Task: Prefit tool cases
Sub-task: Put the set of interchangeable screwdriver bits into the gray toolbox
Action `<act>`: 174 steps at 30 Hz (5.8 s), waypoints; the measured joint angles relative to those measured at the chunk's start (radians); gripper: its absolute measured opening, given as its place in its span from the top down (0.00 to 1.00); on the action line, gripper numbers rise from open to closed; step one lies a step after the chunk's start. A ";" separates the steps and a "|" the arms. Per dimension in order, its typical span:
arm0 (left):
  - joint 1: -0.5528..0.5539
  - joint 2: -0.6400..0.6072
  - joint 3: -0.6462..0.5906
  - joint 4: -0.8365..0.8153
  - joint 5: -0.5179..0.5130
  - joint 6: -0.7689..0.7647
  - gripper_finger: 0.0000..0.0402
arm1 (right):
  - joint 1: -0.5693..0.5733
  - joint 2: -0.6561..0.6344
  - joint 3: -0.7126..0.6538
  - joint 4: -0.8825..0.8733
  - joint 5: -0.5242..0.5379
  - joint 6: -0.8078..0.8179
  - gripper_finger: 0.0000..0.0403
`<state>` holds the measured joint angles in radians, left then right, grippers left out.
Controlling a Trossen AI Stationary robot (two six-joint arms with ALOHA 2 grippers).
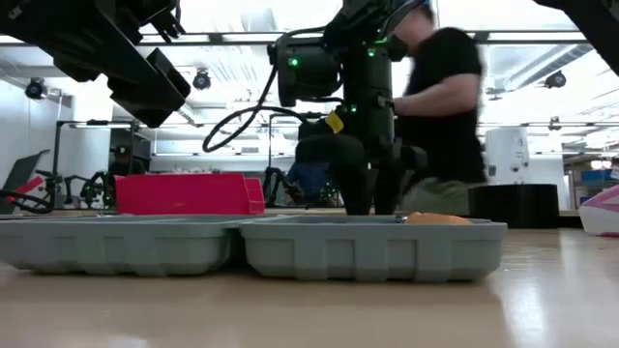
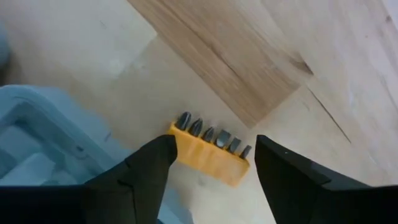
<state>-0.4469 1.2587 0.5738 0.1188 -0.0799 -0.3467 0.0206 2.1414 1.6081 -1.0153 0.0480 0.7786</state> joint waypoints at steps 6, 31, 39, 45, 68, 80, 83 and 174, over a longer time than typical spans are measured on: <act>0.000 0.000 0.000 0.000 0.011 -0.003 0.60 | 0.038 0.001 0.000 -0.057 0.016 0.061 0.46; -0.024 0.000 0.000 -0.002 0.021 0.012 0.60 | 0.116 -0.019 0.003 -0.070 0.022 0.391 0.35; -0.024 0.000 0.000 0.001 0.022 0.012 0.60 | 0.114 -0.019 0.004 -0.043 -0.024 0.310 0.37; -0.025 0.000 0.000 0.002 0.024 0.002 0.60 | 0.106 -0.019 0.002 -0.041 -0.033 0.294 0.40; -0.035 0.000 0.000 0.000 0.040 -0.003 0.60 | 0.081 0.023 -0.035 0.035 -0.029 0.281 0.45; -0.037 0.000 0.000 0.001 0.040 -0.008 0.60 | 0.092 0.010 -0.031 0.023 -0.013 0.250 0.50; -0.036 0.000 0.000 0.000 0.040 -0.008 0.60 | 0.095 -0.003 -0.031 0.000 -0.002 0.250 0.51; -0.043 0.000 0.000 -0.031 0.067 -0.064 0.60 | 0.052 -0.095 -0.160 0.012 -0.030 -0.119 0.32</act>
<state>-0.4900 1.2585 0.5739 0.0883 -0.0128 -0.4110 0.0731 2.0460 1.4483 -1.0033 0.0177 0.6594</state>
